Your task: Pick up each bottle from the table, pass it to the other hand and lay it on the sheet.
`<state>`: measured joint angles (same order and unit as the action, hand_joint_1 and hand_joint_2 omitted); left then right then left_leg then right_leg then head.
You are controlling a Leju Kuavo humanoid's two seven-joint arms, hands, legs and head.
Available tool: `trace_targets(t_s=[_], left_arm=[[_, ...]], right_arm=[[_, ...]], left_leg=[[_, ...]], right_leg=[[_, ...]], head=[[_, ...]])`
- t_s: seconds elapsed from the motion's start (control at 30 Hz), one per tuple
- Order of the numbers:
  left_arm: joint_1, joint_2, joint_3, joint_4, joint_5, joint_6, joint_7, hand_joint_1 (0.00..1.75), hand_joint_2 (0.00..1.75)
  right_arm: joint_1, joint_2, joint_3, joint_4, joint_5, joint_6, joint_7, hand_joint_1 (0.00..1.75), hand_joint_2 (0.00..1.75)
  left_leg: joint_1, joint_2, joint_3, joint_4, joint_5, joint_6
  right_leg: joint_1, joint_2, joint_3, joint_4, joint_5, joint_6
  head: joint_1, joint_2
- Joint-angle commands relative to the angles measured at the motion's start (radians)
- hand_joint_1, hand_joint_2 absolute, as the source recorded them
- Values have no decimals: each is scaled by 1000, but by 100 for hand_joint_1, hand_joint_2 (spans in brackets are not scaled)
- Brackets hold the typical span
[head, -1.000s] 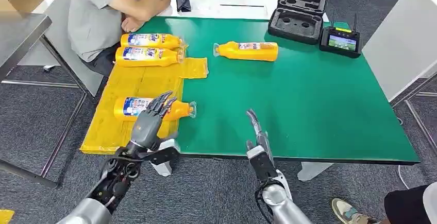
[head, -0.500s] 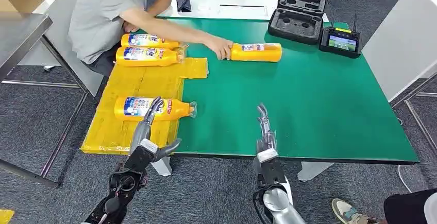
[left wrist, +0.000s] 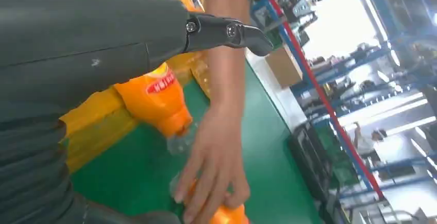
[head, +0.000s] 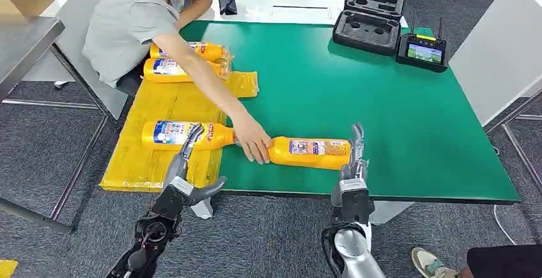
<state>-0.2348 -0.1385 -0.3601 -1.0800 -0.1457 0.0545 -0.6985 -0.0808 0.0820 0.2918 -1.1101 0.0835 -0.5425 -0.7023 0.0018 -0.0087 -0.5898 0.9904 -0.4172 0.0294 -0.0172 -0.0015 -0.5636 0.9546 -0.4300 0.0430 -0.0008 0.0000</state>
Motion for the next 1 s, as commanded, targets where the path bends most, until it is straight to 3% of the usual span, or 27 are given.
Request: trace_targets(t_s=[0.03,0.47,0.57,0.67,0.73,0.8,0.87,1.0], left_arm=[[-15,9,-9,26,-29,-17,0,0,175],[-11,-9,-5,24,-51,-41,2,0,175],[-2,-22,19,43,-66,-54,2,0,175],[6,-19,3,34,-73,-73,0,0,175],[-3,-20,-8,32,-39,-86,0,0,175],[-21,-15,-30,42,-17,-112,0,0,175],[-47,-18,-59,57,-27,-97,0,0,175],[-69,-39,-67,79,-5,-129,0,0,175]], right_arm=[[3,17,-45,-47,-10,-1,4,0,0],[3,27,-43,-43,-17,6,4,0,0],[-7,-15,69,-26,71,-136,4,0,0],[0,-40,79,-67,235,-156,4,0,0],[-52,-57,35,46,416,-156,4,0,0],[-155,-103,48,203,408,-109,4,0,0],[-263,-144,26,385,400,-135,4,0,0],[-331,-187,11,503,386,-143,4,0,0]], left_leg=[[1,1,2,1,-2,-2],[1,1,2,0,-1,-1],[1,2,3,0,-1,-1],[1,2,3,0,-2,-1],[1,2,3,1,-2,-1],[1,2,3,0,-1,-1],[0,2,3,0,0,-1],[0,-1,1,0,1,0]], right_leg=[[1,1,2,1,-1,-2],[1,0,2,0,-1,-2],[1,1,2,0,-1,-2],[1,1,3,0,-1,-2],[1,1,3,0,-2,-2],[1,1,3,-1,0,-1],[1,1,3,-1,1,-1],[0,-2,2,-1,2,1]], head=[[0,0],[0,0],[0,0],[0,0],[0,0],[0,0],[0,0],[0,0]])
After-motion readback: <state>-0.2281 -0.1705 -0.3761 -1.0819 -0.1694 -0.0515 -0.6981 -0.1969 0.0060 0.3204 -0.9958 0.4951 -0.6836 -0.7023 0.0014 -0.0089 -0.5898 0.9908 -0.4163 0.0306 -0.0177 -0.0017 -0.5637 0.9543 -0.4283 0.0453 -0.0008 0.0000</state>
